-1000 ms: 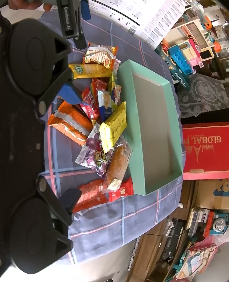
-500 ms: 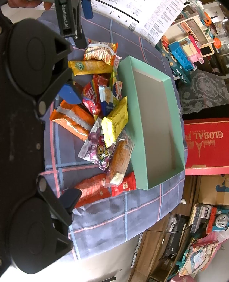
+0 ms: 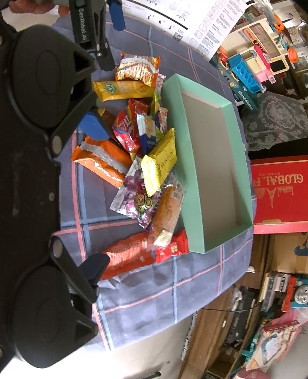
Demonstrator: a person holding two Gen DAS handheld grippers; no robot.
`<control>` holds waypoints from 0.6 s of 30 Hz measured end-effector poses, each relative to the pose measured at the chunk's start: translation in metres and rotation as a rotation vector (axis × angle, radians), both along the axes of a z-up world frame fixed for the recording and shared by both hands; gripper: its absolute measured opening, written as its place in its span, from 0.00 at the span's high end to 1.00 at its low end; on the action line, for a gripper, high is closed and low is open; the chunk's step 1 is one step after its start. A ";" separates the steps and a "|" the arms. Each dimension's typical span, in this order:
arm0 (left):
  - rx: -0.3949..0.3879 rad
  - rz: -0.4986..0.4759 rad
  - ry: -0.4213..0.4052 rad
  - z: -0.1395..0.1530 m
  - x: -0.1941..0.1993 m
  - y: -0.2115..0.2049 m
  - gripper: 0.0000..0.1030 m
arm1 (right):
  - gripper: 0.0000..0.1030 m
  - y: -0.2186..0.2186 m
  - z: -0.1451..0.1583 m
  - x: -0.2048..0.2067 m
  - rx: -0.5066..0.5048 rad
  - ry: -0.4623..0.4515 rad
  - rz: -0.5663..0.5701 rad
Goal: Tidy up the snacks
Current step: 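Move both tools toward the snack pile beside the green box, then grasp the orange chip bag with the left tool while the right tool grasps the yellow mango bar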
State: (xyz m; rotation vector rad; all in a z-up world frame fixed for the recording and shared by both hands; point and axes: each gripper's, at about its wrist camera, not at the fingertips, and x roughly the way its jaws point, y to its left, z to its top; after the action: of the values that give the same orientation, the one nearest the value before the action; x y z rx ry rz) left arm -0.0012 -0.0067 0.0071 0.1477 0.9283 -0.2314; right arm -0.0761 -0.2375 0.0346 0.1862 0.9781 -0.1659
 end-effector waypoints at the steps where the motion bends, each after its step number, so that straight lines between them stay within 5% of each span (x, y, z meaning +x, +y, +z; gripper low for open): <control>1: -0.003 0.000 -0.001 0.000 0.000 0.000 0.00 | 0.00 -0.001 -0.001 0.000 0.013 0.003 0.000; 12: -0.020 -0.001 0.019 -0.009 0.002 0.006 0.00 | 0.00 -0.002 -0.007 0.001 0.049 0.013 0.001; 18: -0.024 0.030 0.050 -0.020 0.011 0.018 0.00 | 0.00 0.007 -0.009 -0.003 -0.018 -0.089 0.083</control>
State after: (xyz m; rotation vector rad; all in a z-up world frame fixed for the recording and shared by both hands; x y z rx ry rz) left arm 0.0094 0.0109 -0.0125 0.1061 0.9762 -0.2195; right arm -0.0792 -0.2305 0.0252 0.1351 0.8939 -0.0901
